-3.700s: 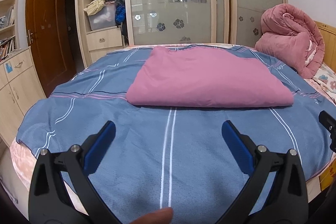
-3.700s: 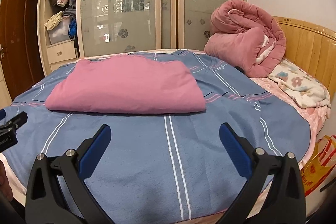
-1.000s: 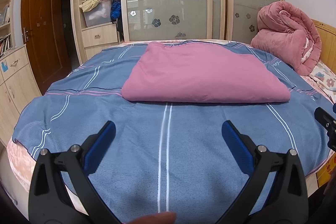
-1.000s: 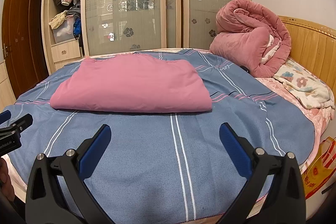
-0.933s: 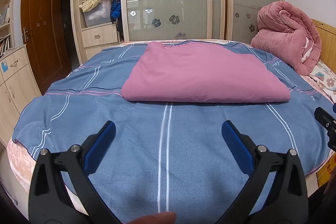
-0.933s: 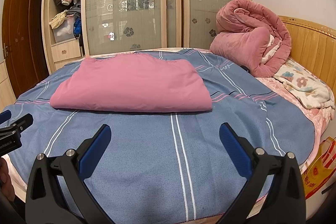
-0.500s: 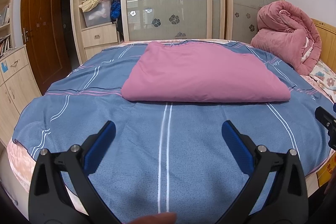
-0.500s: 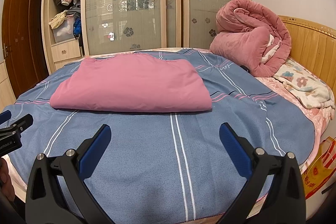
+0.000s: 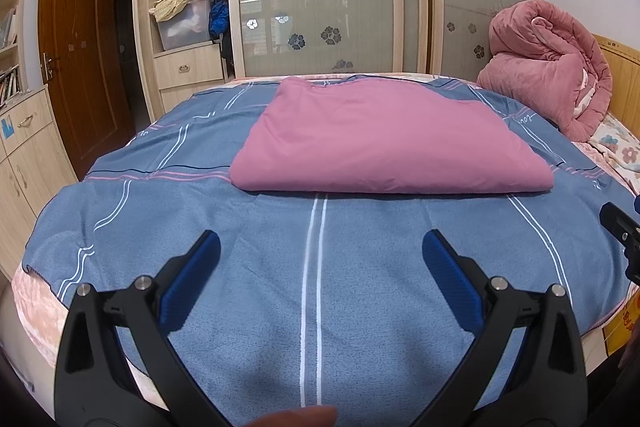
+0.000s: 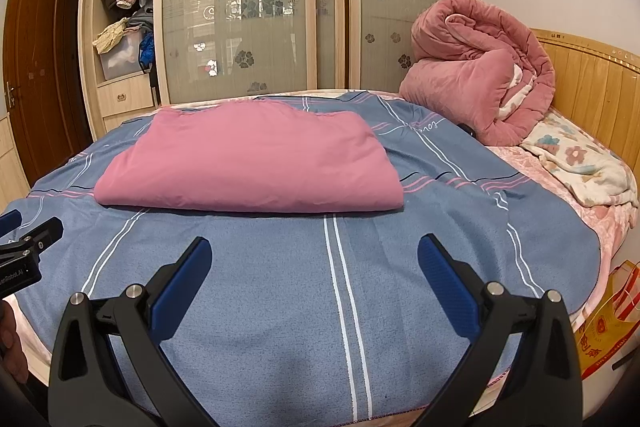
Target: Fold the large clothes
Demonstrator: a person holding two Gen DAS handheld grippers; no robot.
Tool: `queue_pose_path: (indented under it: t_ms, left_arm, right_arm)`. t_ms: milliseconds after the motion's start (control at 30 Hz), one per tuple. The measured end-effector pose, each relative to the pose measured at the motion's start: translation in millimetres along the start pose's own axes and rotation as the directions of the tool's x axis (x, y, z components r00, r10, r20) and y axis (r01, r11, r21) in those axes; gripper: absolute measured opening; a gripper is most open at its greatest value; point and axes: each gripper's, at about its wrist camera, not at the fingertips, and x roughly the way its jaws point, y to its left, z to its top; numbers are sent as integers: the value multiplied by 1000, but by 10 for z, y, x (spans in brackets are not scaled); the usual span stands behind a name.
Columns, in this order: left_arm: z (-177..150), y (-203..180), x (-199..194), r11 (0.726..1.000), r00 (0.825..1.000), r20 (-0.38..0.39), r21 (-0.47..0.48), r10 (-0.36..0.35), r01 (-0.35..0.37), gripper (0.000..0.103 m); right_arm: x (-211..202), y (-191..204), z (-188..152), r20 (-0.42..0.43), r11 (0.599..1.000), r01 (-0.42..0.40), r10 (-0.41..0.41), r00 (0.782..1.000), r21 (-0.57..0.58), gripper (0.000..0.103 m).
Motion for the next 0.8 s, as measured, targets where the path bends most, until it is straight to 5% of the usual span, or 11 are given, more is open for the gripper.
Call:
queue_pose_path:
  t_ms: [800]
  left_arm:
    - [-14,-23,-31,1000,1000,7,8,-3,3,101]
  right_arm:
    - [-1,9,-16,0,1000,2,-2,1000,-2,102]
